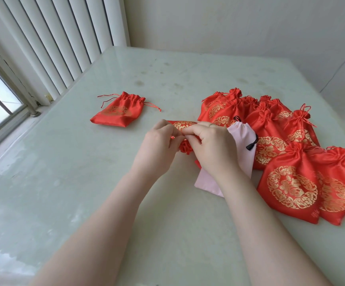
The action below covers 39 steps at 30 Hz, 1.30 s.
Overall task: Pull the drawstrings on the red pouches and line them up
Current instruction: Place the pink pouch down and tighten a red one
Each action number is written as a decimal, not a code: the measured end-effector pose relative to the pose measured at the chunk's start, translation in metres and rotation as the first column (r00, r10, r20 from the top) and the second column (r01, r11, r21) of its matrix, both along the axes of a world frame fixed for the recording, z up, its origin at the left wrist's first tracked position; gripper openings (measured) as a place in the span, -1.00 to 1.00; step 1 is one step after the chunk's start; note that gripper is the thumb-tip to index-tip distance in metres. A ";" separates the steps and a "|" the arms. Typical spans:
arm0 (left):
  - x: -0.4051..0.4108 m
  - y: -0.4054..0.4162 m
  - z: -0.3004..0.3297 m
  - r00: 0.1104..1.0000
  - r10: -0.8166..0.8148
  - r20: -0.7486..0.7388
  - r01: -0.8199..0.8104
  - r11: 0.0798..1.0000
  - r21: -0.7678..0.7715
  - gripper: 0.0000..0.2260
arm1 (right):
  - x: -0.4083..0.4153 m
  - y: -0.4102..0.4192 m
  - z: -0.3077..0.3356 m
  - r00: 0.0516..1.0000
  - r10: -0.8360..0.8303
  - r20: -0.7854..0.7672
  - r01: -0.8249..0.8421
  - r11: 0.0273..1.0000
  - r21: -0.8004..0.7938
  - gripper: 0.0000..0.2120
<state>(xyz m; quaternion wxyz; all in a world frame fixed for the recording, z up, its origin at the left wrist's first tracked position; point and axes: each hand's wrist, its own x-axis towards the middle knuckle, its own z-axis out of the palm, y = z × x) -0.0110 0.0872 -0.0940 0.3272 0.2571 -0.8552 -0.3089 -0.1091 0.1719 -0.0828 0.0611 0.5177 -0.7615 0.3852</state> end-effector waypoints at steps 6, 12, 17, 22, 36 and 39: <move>-0.002 0.008 0.001 0.981 0.176 0.083 -0.149 0.952 -0.267 -0.83 | 0.009 -0.003 0.009 0.964 -0.044 -0.264 0.149 0.909 0.390 -0.79; -0.007 0.008 -0.003 0.991 0.087 0.101 -0.052 0.950 -0.307 -0.83 | -0.004 0.003 0.013 0.822 0.016 0.569 -0.192 0.949 0.251 -0.76; -0.004 0.000 -0.010 1.000 0.011 -0.013 -0.013 0.978 -0.208 -0.85 | -0.014 0.002 0.002 0.356 0.049 0.933 -0.263 0.964 0.049 -0.75; -0.002 -0.006 -0.014 0.988 -0.098 -0.118 0.077 0.982 -0.170 -0.88 | -0.017 0.001 0.001 0.259 0.040 0.965 -0.169 0.986 0.005 -0.74; -0.003 0.004 -0.010 0.997 -0.040 -0.063 0.015 0.935 -0.354 -0.75 | -0.019 0.001 0.001 0.234 0.010 0.972 -0.143 0.989 0.024 -0.72; -0.005 0.006 -0.008 0.998 -0.046 -0.053 0.023 0.929 -0.370 -0.74 | -0.019 0.003 0.002 0.179 -0.006 0.984 -0.142 0.989 0.032 -0.69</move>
